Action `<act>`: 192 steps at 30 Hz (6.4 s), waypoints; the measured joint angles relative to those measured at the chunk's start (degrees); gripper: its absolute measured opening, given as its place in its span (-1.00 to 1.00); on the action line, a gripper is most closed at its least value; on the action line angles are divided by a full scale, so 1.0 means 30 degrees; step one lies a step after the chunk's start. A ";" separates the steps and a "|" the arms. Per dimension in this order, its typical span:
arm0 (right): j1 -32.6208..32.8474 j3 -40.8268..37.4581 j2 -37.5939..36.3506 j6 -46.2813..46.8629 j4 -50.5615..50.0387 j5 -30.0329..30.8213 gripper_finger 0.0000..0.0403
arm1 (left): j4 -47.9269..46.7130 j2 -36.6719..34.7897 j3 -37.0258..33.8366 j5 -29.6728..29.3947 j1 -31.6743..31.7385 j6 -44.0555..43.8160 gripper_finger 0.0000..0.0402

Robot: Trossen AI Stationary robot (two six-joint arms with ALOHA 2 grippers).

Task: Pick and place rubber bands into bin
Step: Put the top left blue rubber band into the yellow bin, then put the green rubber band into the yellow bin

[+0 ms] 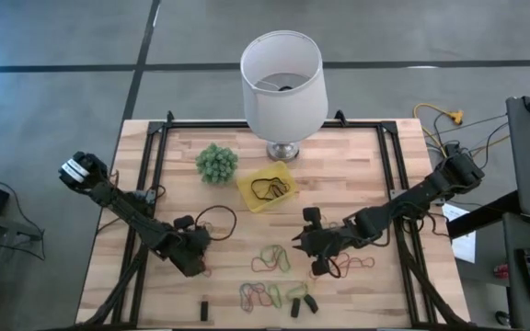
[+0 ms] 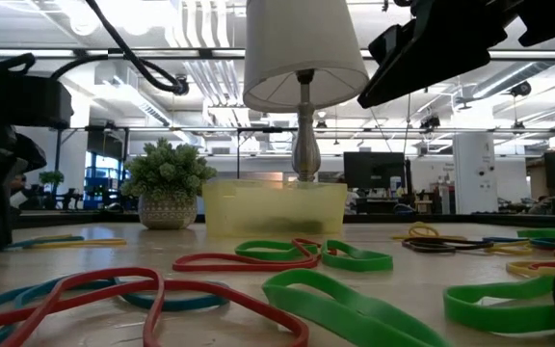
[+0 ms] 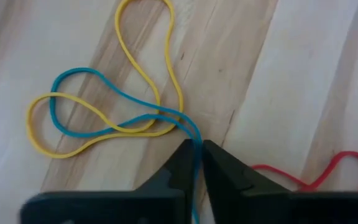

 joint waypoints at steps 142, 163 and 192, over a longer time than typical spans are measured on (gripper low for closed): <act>-0.1679 0.0627 0.6612 0.2065 0.2104 -0.2681 -0.69 | 0.7856 -0.1523 0.4861 -1.0839 0.1247 2.1230 -0.47; -0.1426 0.2053 0.3242 -0.1822 -0.0766 0.2002 -0.96 | 0.7154 -0.1523 0.4854 -1.0739 0.0296 1.9960 -0.47; -1.0049 0.2163 0.1887 -0.5801 0.2961 0.1398 -0.96 | 0.5859 -0.1523 0.4854 -1.0694 -0.1289 1.7770 -0.47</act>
